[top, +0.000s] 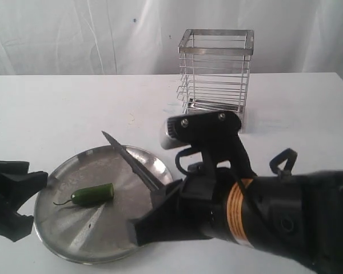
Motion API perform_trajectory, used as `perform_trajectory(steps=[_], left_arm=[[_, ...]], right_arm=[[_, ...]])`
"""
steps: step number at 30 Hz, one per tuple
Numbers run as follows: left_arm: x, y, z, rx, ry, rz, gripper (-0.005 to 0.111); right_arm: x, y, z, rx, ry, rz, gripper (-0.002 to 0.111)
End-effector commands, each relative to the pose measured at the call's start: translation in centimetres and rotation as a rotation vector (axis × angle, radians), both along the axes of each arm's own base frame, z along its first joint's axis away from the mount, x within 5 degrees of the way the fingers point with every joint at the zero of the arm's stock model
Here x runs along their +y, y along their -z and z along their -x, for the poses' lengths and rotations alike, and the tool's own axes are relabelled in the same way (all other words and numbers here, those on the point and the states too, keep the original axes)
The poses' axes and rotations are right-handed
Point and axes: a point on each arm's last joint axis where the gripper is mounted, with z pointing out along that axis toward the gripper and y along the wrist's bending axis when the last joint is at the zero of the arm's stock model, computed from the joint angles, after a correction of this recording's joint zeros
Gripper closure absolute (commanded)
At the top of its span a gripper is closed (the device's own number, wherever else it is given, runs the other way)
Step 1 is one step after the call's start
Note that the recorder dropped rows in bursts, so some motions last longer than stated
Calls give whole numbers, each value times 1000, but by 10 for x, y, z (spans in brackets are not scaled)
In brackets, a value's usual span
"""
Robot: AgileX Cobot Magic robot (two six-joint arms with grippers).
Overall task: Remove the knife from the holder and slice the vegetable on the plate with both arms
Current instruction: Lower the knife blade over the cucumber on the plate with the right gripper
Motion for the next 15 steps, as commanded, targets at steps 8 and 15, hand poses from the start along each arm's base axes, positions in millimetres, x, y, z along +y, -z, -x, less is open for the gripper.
perform_trajectory(steps=[8,15], left_arm=[[-11,-3,-7,96,99,-154,57],[-20,-1,-14,104,204,-284,57]], right_arm=[[13,23,27,35,34,12,108],[36,47,45,-19,116,93,108]])
